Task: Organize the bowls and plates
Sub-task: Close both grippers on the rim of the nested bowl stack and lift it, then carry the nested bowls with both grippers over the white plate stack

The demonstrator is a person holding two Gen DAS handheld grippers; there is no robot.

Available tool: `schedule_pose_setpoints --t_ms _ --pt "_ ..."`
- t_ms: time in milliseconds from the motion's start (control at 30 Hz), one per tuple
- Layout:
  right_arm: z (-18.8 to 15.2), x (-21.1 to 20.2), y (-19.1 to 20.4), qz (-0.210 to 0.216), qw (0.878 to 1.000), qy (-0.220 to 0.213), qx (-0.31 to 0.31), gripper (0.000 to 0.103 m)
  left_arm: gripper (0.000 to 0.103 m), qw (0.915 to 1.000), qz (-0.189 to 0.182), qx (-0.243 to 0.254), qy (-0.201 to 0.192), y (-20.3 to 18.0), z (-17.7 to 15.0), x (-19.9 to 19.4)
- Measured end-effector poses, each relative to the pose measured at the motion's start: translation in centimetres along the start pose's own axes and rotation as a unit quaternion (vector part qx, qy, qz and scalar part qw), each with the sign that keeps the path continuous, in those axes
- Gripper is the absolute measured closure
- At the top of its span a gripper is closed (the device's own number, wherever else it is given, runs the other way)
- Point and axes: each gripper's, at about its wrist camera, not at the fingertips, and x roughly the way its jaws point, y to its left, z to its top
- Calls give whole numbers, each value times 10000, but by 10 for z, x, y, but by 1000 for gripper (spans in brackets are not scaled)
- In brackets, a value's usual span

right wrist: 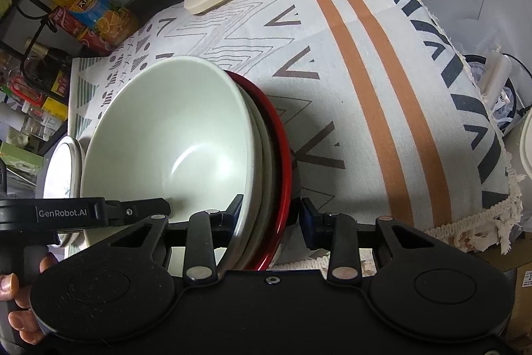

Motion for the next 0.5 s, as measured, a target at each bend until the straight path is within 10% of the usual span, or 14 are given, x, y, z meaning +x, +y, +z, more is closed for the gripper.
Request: schedule_pose_setpoints --t_ms 500 --pt "24 2 55 332 9982 -110 -489 69 74 9980 13 -365 -513 34 8 -50"
